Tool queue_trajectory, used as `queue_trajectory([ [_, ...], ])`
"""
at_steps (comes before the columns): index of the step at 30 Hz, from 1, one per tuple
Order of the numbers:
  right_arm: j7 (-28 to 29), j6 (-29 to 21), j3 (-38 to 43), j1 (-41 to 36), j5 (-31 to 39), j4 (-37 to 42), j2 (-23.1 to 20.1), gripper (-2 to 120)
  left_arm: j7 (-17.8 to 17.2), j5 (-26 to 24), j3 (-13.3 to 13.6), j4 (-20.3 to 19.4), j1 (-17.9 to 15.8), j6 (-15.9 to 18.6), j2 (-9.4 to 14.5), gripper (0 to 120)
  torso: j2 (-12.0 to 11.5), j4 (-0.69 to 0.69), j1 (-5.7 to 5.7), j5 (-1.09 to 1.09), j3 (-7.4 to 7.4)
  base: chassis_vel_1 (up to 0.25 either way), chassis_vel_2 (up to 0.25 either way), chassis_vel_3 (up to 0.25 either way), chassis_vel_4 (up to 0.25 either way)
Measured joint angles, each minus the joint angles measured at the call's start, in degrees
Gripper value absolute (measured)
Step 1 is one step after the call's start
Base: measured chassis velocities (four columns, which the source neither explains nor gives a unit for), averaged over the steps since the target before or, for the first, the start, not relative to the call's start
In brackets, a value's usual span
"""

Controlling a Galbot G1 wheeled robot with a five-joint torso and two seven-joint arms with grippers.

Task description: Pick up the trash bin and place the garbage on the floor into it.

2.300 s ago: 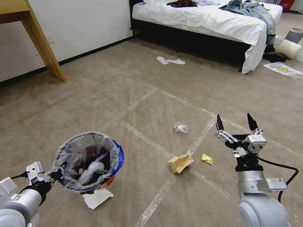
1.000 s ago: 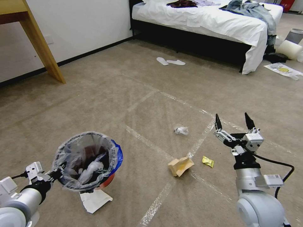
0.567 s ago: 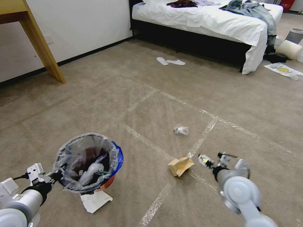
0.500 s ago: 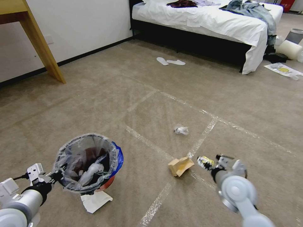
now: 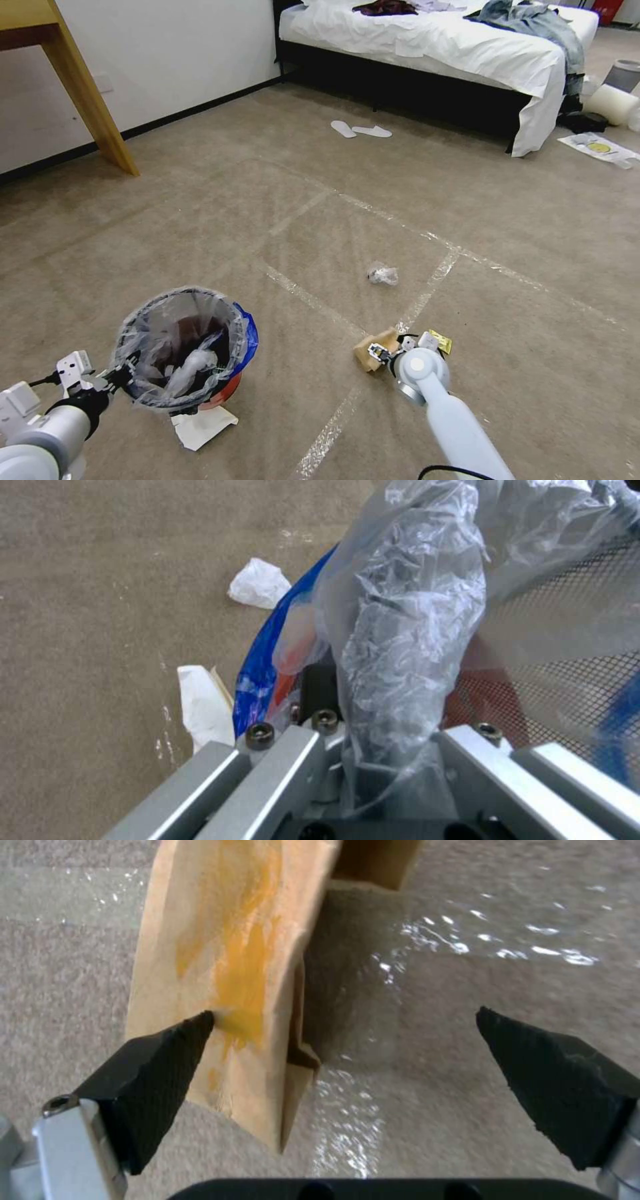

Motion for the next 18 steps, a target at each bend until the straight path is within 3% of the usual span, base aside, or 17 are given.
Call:
queue_trajectory([
  [7, -2.0, 0.4, -0.5, 1.7, -2.0, -2.8, 1.0, 97, 0.0, 0.2, 0.2, 0.0, 0.2, -0.1, -0.5, 1, 0.0, 0.0, 0.0, 0.0, 0.0, 0.0, 0.0, 0.0, 0.0],
  [15, -4.5, 0.6, -1.3, 0.8, -4.4, -2.3, 0.9, 72, 0.0, 0.4, 0.6, 0.1, 0.0, -0.1, -0.7, 1, 0.0, -0.01, 0.0, 0.0, 0.0, 0.0, 0.0, 0.0, 0.0],
  [18, -6.0, 0.7, -2.6, -0.4, -5.8, -1.4, 0.9, 54, 0.1, 0.4, 0.8, 0.2, -0.1, -0.2, -0.8, 1, 0.0, -0.01, 0.0, 0.01, 0.0, 0.0, 0.0, 0.0, 0.0],
])
